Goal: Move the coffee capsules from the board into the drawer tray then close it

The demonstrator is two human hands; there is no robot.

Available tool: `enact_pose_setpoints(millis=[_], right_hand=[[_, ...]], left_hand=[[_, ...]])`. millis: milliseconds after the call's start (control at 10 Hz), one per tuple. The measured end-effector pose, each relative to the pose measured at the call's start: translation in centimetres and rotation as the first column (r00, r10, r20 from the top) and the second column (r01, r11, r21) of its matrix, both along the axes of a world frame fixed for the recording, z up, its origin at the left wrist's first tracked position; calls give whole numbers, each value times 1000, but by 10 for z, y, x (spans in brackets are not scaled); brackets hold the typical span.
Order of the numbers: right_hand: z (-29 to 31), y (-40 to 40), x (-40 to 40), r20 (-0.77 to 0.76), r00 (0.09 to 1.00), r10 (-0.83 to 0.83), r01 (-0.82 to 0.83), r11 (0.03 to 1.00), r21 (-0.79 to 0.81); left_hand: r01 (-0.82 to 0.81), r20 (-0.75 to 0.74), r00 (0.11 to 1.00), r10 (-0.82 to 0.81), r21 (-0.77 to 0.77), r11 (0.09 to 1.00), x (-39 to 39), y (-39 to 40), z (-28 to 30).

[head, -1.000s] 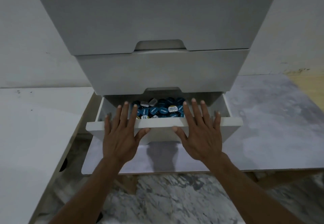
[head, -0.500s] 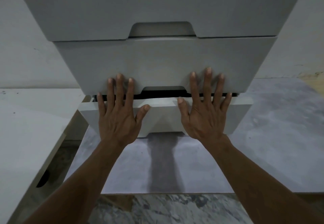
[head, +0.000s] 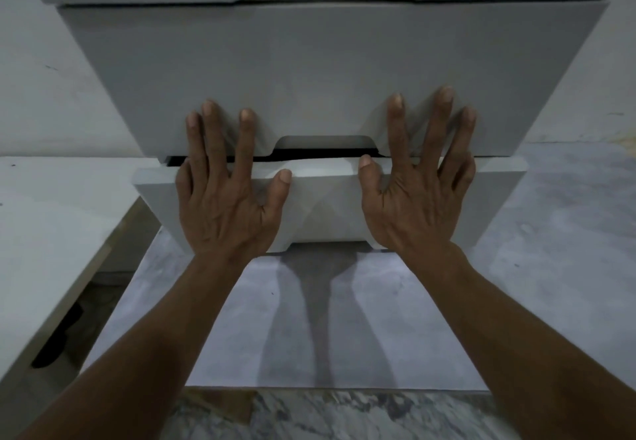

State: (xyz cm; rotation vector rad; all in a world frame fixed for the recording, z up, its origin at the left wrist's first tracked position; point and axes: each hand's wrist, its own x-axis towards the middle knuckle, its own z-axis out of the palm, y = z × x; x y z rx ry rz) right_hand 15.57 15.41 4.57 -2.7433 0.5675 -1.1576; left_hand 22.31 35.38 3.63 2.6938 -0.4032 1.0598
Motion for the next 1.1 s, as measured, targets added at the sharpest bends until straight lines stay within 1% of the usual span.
enact_pose_setpoints(millis=[100,300,500,600,700,800,900,1000,1100], right_hand=[[0,3,0,12,1000,-12,12,1000,18],[-8,-1,17,63,998,0,1,1000,-4],[-22,-6,36,185,982,-31,39,998,-39],[-23,-7,37,199,979,-40,50,998,-46],[-22,-5,34,166,985,-38,45,998,-39],[-15,-4,25,80,997,-24,24,1000,0],[-8,0,4,-4,999,41,-41,998,41],[14,-1,-20,-23,990,142,-139,987,84],[35,3,-55,-16,978,206,-198,957,210]], left_hand=[[1,37,999,-1,-13,1000,7,1,-1],[25,27,999,-23,-67,997,26,-9,-7],[25,98,995,-15,-102,994,37,-16,-15],[24,108,994,-11,-112,993,37,-16,-16],[24,69,997,-17,-104,994,34,-16,-14],[24,-2,1000,-25,-105,994,25,-16,-8],[28,-59,998,-37,-156,987,4,-19,-4],[61,-101,991,-86,-229,972,-15,-25,19],[113,-122,981,-150,-268,957,-48,-30,44]])
